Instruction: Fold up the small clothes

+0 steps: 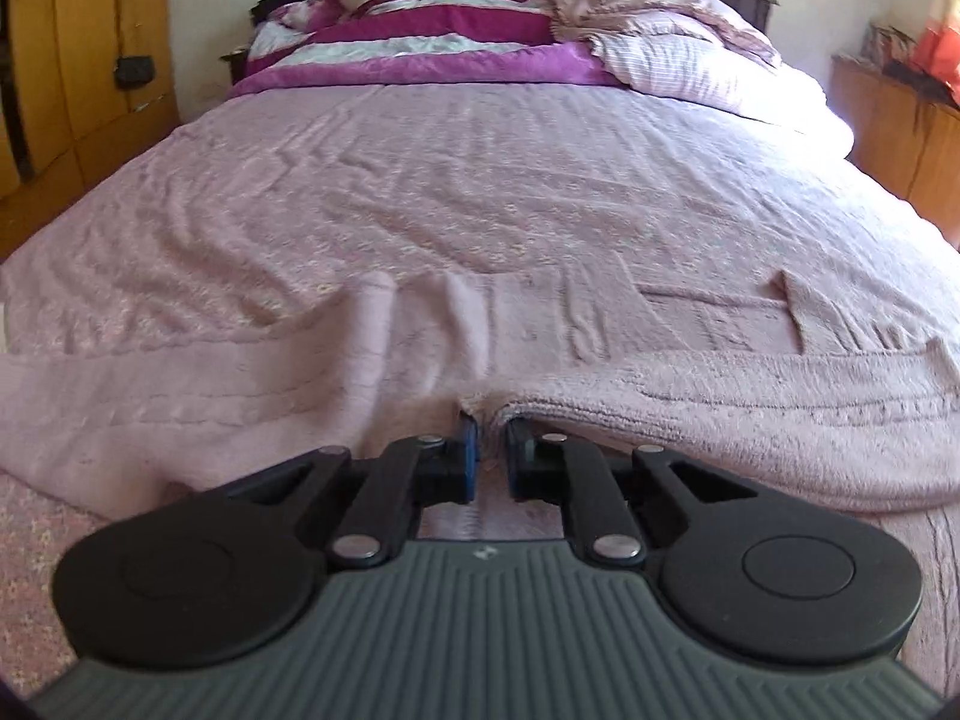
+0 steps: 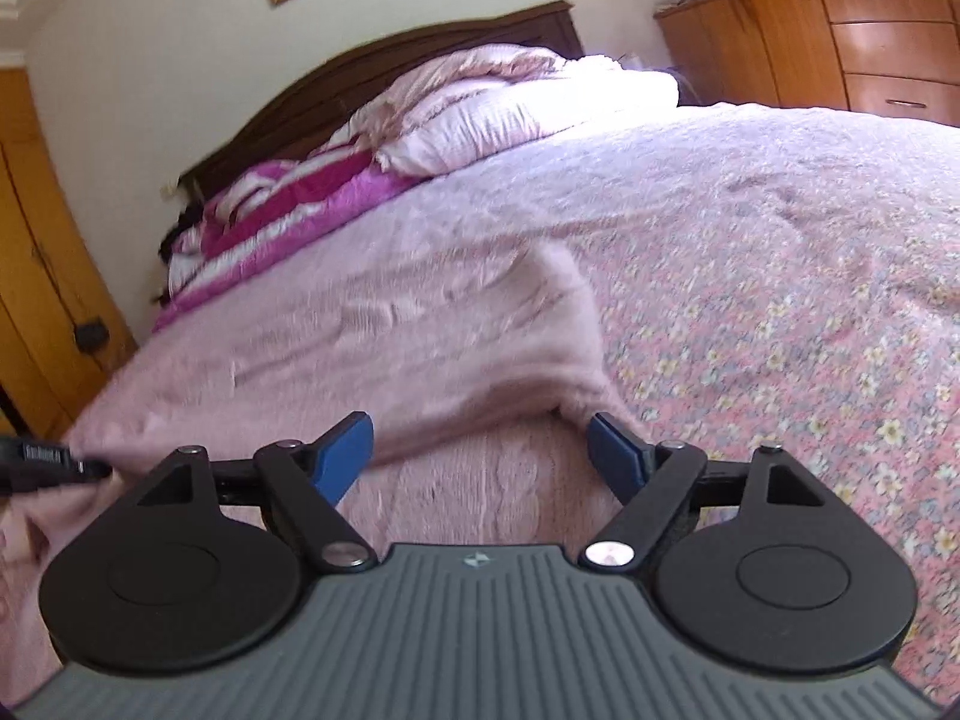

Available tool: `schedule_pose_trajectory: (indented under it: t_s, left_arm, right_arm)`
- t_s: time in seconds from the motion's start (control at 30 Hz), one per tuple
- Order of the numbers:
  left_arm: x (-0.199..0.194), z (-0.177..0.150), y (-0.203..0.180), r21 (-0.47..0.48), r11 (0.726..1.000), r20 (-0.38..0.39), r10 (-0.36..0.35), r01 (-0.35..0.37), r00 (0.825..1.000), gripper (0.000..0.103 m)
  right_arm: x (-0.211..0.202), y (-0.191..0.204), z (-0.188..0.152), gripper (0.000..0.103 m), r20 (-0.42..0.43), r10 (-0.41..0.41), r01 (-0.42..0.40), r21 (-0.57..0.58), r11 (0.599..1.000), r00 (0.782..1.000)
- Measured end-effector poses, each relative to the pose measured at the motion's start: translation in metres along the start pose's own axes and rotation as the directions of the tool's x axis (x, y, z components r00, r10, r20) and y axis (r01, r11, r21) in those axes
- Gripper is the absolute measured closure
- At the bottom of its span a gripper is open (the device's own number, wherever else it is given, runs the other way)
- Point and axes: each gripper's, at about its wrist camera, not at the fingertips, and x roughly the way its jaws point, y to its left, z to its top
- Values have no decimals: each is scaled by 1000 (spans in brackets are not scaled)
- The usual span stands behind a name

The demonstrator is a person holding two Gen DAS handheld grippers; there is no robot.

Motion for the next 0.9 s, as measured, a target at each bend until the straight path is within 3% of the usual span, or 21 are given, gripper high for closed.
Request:
schedule_pose_trajectory:
  t_s: [0.1,0.2,0.33,0.47,0.63,0.77,0.8,0.9]
  left_arm:
    - [7,-5,0,51,998,-11,23,-22,1000,91]
    - [22,-13,-4,112,993,-72,53,-44,996,87]
    - [18,-19,2,124,987,-42,104,-98,994,86]
    - [7,-14,18,84,989,-26,128,-125,991,85]
    - [-9,-3,42,-53,998,-9,-14,14,1000,65]
    - [1,6,38,-130,983,-27,-132,128,991,59]
    - [7,8,35,-135,980,-46,-151,144,987,54]
    - [29,5,24,-137,983,-87,-138,125,987,51]
  right_arm:
    - [2,0,1,19,-4,-4,4,-17,1000,1000]
    - [7,0,-3,19,-16,-35,35,-32,999,999]
    - [7,-6,-3,19,1,-50,50,-14,999,999]
    - [7,-19,3,19,30,-151,150,40,988,988]
    - [-1,-35,13,19,46,-131,123,144,982,990]
    - [-2,-18,23,19,93,-66,62,40,997,993]
    - [1,-12,25,19,92,-50,50,-2,999,995]
    - [12,2,29,19,90,-24,31,-82,996,996]
